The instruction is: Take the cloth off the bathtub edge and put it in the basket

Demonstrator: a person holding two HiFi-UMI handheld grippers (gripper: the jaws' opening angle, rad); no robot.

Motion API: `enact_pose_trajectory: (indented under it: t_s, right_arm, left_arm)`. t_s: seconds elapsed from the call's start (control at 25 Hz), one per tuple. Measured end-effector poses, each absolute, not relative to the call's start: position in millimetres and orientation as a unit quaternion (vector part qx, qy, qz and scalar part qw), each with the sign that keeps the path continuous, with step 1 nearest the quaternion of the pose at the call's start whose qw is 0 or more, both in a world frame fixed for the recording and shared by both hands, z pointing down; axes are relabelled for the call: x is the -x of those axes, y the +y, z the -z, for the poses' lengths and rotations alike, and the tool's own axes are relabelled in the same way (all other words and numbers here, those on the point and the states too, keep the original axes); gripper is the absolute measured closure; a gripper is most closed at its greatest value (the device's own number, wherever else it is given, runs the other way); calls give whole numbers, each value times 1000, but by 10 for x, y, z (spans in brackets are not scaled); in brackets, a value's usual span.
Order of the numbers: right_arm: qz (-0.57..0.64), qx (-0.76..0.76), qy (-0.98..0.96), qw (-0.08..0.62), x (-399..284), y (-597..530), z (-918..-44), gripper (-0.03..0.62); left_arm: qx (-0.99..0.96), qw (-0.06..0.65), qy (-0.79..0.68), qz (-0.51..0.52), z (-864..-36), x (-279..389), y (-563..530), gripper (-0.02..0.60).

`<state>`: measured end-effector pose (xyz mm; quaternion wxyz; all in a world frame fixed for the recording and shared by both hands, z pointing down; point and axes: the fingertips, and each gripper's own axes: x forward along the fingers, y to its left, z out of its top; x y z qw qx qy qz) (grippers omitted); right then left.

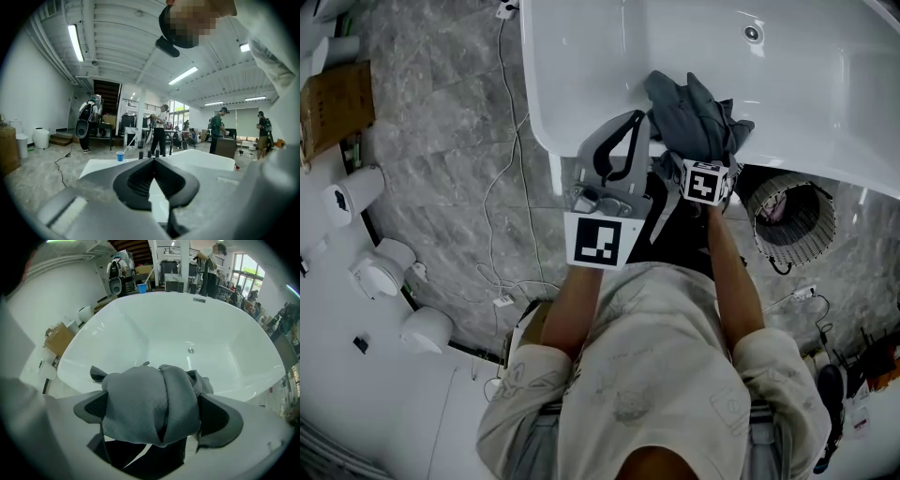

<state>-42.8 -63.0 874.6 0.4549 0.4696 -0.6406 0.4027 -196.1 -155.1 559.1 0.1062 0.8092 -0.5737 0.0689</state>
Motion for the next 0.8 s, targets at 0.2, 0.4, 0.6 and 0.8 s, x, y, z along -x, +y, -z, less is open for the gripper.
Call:
enact_pose_trajectory:
  t_s: [0.2,0.4,0.6,0.8]
  right_arm:
    - [-394,-471,-646,454,423,-605,-8724,28]
    - [-385,-451,-657,465,522,-585,-8664,160]
    - [-380,-430,-666,476,551,-573,-8624,321]
    - [-381,-422,-677,467,541,-574,-8609,375]
  left_arm:
    - [-810,105,-572,-70,-5590,1953,-1558,581]
    - [-811,105,-571,-69,-5579,1952,-1559,581]
    - [-809,105,-574,-65,-5559,1957,-1574,581]
    - [-808,105,-576,-59,-5532,1955,-1571,581]
